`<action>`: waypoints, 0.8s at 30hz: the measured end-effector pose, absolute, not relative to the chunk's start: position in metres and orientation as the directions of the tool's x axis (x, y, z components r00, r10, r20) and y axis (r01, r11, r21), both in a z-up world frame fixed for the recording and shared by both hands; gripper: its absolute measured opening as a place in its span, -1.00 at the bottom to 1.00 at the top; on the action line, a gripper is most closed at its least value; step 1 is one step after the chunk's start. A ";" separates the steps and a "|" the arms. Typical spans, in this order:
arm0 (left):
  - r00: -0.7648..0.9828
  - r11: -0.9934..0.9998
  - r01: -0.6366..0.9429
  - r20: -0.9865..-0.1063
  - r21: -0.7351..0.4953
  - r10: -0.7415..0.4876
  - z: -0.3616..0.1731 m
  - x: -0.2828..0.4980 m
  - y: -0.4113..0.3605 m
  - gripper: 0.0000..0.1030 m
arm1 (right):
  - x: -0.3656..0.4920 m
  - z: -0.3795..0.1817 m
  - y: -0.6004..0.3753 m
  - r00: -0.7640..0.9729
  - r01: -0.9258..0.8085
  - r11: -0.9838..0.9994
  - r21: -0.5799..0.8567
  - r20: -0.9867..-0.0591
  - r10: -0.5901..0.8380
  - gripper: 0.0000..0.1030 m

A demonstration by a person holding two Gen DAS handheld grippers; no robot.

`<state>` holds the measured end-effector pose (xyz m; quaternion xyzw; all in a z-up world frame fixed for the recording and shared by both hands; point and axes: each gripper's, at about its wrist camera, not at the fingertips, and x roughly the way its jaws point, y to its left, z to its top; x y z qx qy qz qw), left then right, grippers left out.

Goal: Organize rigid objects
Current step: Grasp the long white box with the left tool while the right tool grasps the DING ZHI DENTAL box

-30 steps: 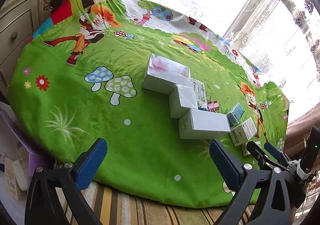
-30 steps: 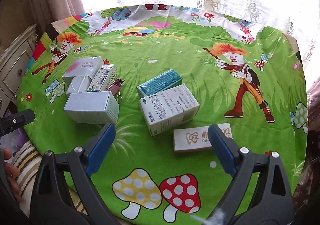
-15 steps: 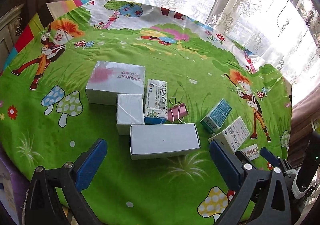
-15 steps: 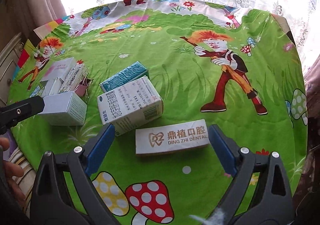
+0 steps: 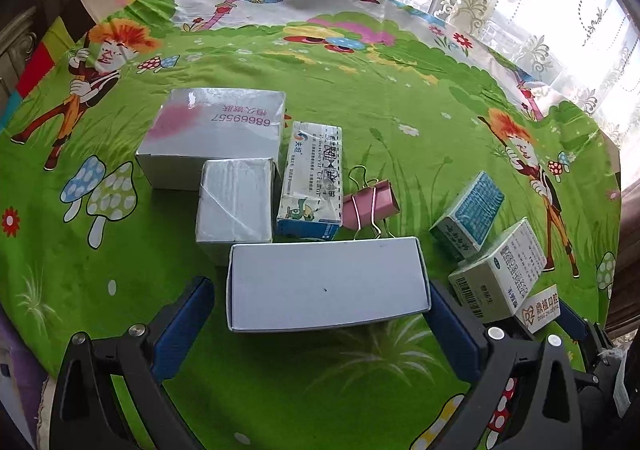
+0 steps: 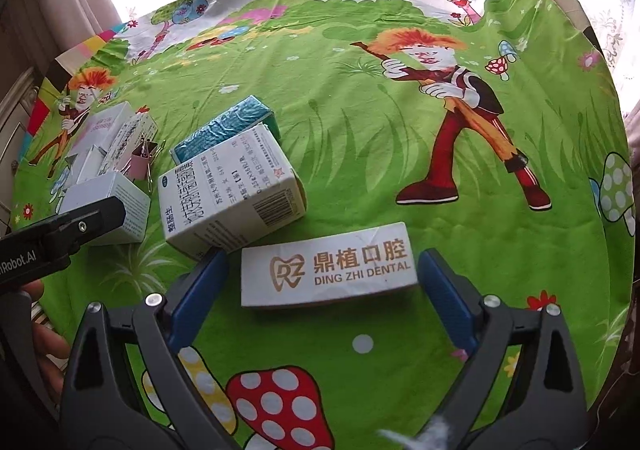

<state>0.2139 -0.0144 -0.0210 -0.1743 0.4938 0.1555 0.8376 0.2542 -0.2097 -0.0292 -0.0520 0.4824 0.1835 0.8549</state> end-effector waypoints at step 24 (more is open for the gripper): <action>0.516 0.899 -0.395 -0.855 -0.191 0.045 -0.019 0.186 -0.008 0.76 | 0.242 -0.025 -0.202 0.499 -0.369 0.929 -0.025 -0.849 0.176 0.65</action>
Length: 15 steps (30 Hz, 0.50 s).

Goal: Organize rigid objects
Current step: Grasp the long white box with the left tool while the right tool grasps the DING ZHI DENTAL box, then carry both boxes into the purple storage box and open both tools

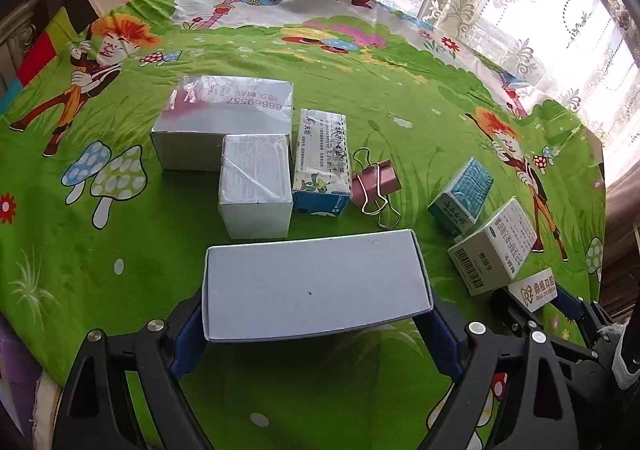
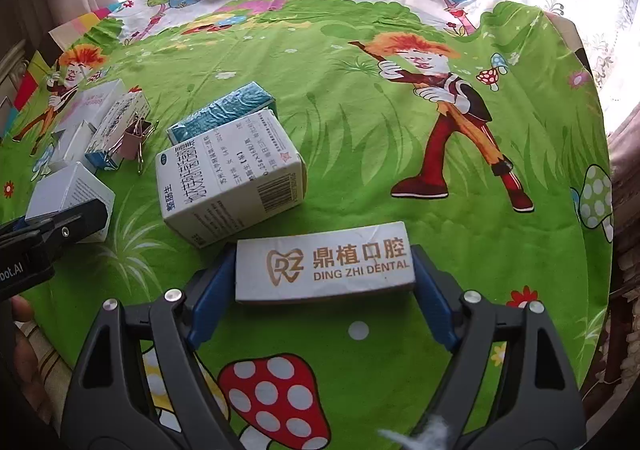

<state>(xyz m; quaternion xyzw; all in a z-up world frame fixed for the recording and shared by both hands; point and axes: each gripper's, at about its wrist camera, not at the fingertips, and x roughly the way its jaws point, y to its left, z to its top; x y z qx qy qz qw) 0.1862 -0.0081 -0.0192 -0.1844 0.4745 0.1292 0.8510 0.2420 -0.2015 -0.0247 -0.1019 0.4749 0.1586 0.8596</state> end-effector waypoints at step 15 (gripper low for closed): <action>0.574 0.872 -0.424 -0.817 -0.246 0.048 0.000 0.138 0.011 0.76 | 0.217 -0.009 -0.192 0.497 -0.406 0.912 -0.055 -0.851 0.170 0.65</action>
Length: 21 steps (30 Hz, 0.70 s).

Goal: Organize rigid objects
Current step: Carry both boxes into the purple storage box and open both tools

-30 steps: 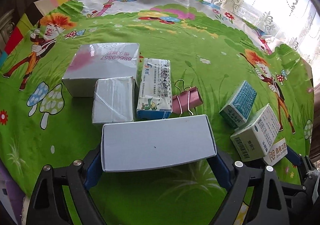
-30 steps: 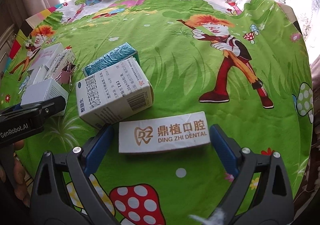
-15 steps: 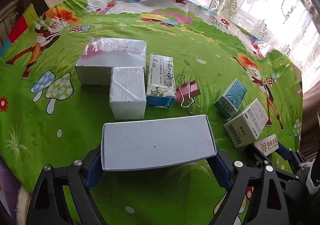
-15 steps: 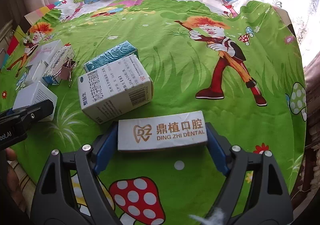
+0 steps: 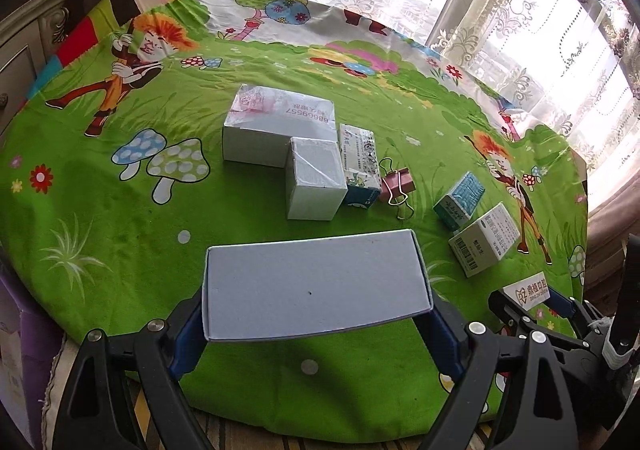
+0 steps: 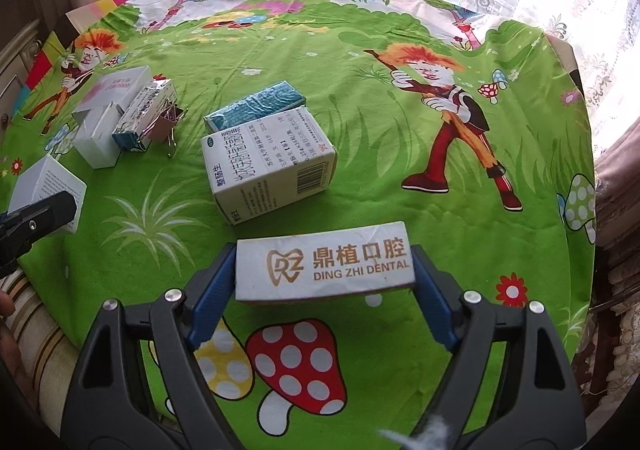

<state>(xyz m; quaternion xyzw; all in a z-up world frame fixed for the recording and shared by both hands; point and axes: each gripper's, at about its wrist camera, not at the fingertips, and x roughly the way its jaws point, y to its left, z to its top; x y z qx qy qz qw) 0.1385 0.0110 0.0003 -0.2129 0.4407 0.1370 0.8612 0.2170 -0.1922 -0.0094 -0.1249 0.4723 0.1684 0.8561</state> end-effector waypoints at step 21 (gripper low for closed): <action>0.669 0.819 -0.442 -0.743 -0.366 0.029 0.025 0.073 0.037 0.76 | 0.182 0.015 -0.187 0.482 -0.433 0.901 -0.038 -0.854 0.195 0.64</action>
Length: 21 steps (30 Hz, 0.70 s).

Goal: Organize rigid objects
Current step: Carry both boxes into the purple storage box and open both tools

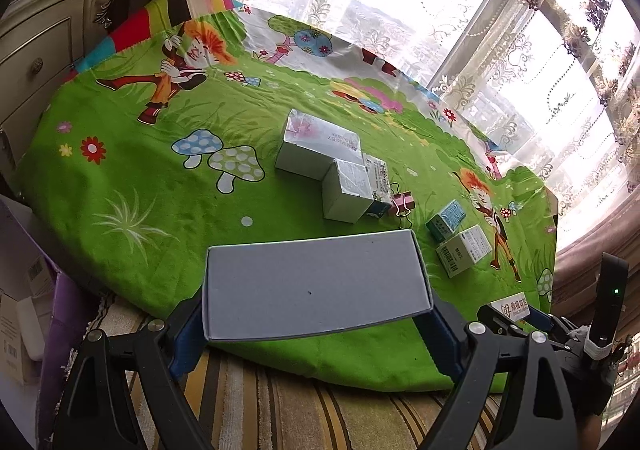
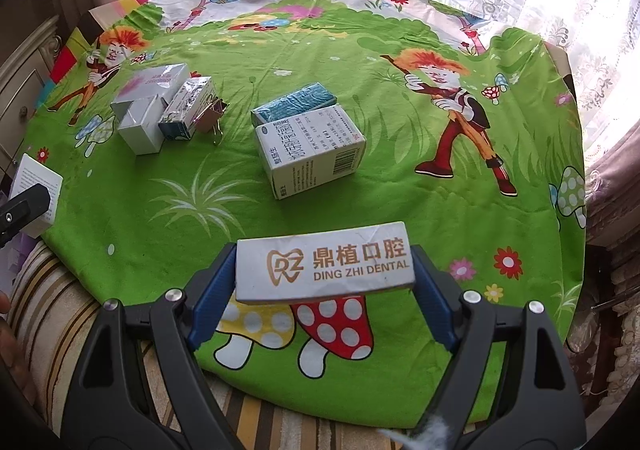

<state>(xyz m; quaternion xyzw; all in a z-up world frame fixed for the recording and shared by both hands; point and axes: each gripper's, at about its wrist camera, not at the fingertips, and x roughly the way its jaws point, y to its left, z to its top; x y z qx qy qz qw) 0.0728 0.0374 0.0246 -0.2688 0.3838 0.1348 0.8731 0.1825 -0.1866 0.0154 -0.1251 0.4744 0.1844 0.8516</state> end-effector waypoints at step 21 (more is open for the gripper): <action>0.703 0.725 -0.507 -0.711 -0.467 0.034 0.027 0.015 0.088 0.75 | 0.134 0.047 -0.118 0.424 -0.586 0.810 0.031 -0.839 0.339 0.64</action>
